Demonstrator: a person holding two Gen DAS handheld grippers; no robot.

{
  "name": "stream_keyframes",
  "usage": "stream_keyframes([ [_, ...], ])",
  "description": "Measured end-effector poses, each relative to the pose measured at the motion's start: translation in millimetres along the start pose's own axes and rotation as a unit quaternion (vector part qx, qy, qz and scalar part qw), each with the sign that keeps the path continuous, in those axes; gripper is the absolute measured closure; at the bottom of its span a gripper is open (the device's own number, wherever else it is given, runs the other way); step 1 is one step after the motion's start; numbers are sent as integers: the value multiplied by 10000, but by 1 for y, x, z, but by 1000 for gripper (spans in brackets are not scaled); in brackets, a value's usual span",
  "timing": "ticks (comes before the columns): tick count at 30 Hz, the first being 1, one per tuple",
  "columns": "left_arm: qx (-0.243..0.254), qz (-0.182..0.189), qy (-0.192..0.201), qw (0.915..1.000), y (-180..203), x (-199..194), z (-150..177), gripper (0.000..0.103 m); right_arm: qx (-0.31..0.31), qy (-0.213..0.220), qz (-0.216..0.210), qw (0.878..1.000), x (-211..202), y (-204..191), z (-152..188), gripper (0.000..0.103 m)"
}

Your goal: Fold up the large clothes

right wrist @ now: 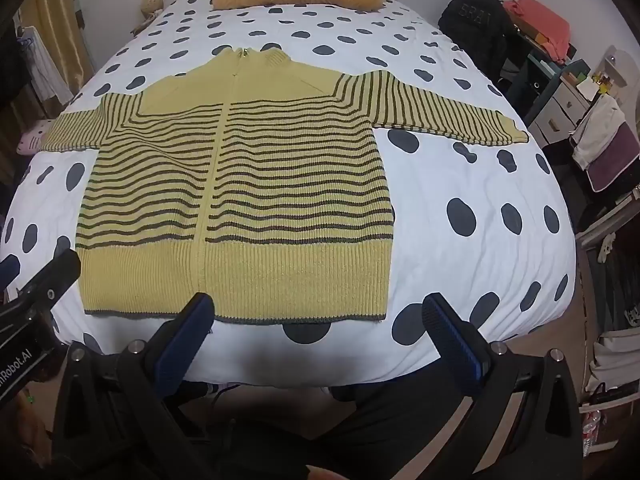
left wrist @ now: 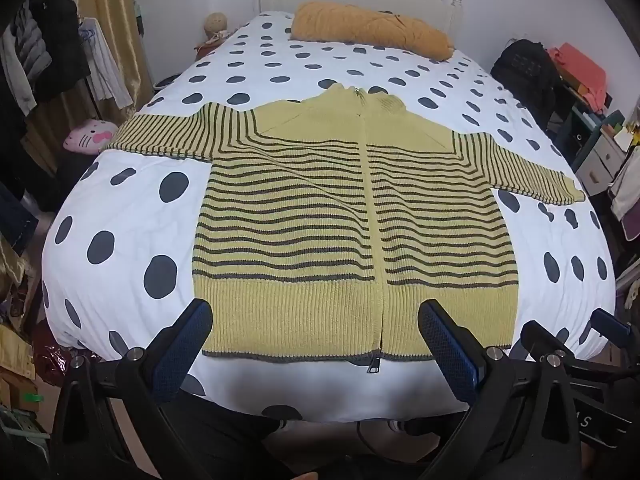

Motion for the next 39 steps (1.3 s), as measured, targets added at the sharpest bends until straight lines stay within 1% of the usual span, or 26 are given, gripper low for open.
stream_keyframes([
  [2, 2, 3, -10, 10000, 0, 0, 0, 0, 7, 25, -16, 10000, 0, 1, 0, 0],
  [6, -50, 215, 56, 9997, 2, -3, 2, 0, -25, 28, -3, 10000, 1, 1, 0, 0],
  [11, 11, 118, 86, 9999, 6, 2, 3, 0, 16, 15, -51, 10000, 4, 0, 3, 0],
  [17, -90, 263, 20, 9996, 0, 5, 0, 0, 49, -2, -38, 10000, 2, -4, 3, 0],
  [19, -114, 249, 14, 9996, 0, 5, -1, 0, 76, -51, -110, 9999, 6, 3, 0, 0],
  [29, -68, 211, -136, 9997, 5, 14, -1, 0, 56, -96, -136, 9998, 10, 3, 0, 0],
  [39, -71, 224, -162, 9996, 5, 16, -2, 0, 70, -126, -163, 9998, 13, 3, 0, 0],
])
Point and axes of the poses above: each gripper's, at about its wrist camera, not at the fingertips, and x roughly the way its jaws point, y to its right, z to its underside, the point moved 1 cm from there along x, roughly the way its jaws point, and after that the axes turned 2 degrees about -y, right-handed, at the moved point
